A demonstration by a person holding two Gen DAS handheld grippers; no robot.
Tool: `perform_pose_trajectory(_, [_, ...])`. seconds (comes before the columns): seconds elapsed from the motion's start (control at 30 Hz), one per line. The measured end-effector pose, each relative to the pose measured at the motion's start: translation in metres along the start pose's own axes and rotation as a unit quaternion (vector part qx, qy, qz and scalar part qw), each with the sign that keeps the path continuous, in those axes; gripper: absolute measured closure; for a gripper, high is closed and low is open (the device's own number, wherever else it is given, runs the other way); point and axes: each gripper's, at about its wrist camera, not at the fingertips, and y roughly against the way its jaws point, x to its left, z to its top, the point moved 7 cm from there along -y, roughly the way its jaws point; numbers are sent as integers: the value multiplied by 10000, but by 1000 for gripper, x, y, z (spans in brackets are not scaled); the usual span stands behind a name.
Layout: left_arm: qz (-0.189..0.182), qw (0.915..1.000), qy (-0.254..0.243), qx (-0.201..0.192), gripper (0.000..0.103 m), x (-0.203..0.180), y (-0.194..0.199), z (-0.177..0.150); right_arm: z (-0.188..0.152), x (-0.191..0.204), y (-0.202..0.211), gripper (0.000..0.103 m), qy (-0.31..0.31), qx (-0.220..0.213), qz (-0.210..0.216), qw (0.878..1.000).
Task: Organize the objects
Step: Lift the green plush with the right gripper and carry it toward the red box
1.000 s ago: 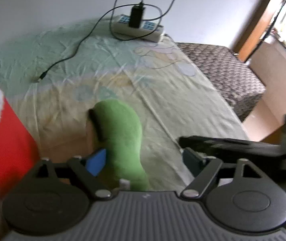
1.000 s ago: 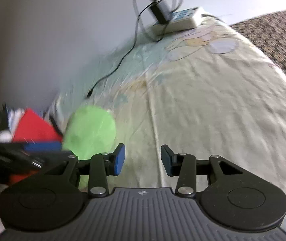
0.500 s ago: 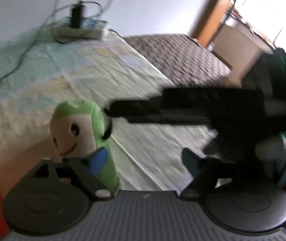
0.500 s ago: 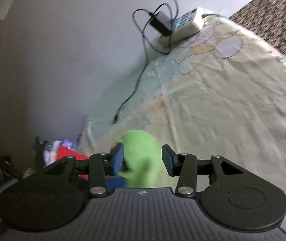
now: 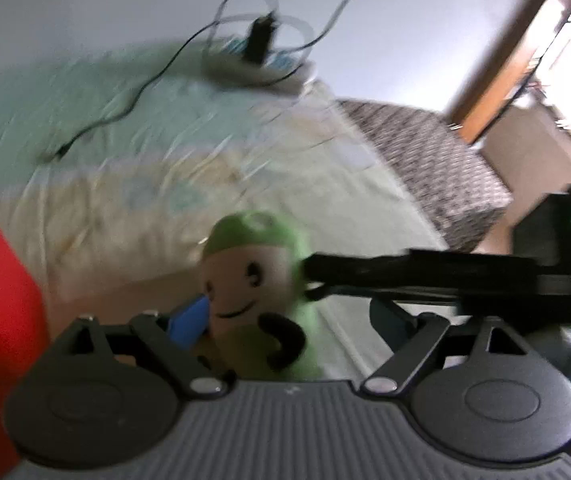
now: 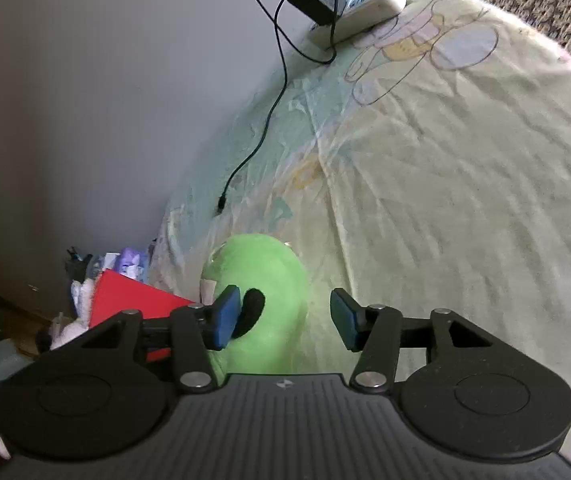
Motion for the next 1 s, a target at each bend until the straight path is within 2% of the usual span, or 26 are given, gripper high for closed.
perform_pose_trajectory(0.1, [-15, 9992, 289, 258, 27, 11, -19, -3, -1, 0, -3, 48, -193, 60, 209, 9996])
perform_pose_trajectory(0.27, [46, 9993, 203, 305, 26, 8, -26, -6, -6, -1, -11, 49, -589, 178, 478, 9970])
perform_pose_trajectory(0.33, [17, 9992, 188, 353, 26, 7, -26, -7, -8, 0, -13, 55, -731, 209, 607, 9953])
perform_pose_trajectory(0.47, [-57, 9990, 198, 388, 26, 1, -21, -13, -10, 7, -5, 57, -647, 177, 620, 9958])
perform_pose_trajectory(0.73, [-235, 9995, 94, 209, 26, -17, 12, -28, -29, 27, 26, 57, -447, 137, 671, 9966])
perform_pose_trajectory(1.0, [-230, 9992, -243, -218, 26, -32, 61, -43, -56, 63, 53, 57, -195, -4, 870, 9960])
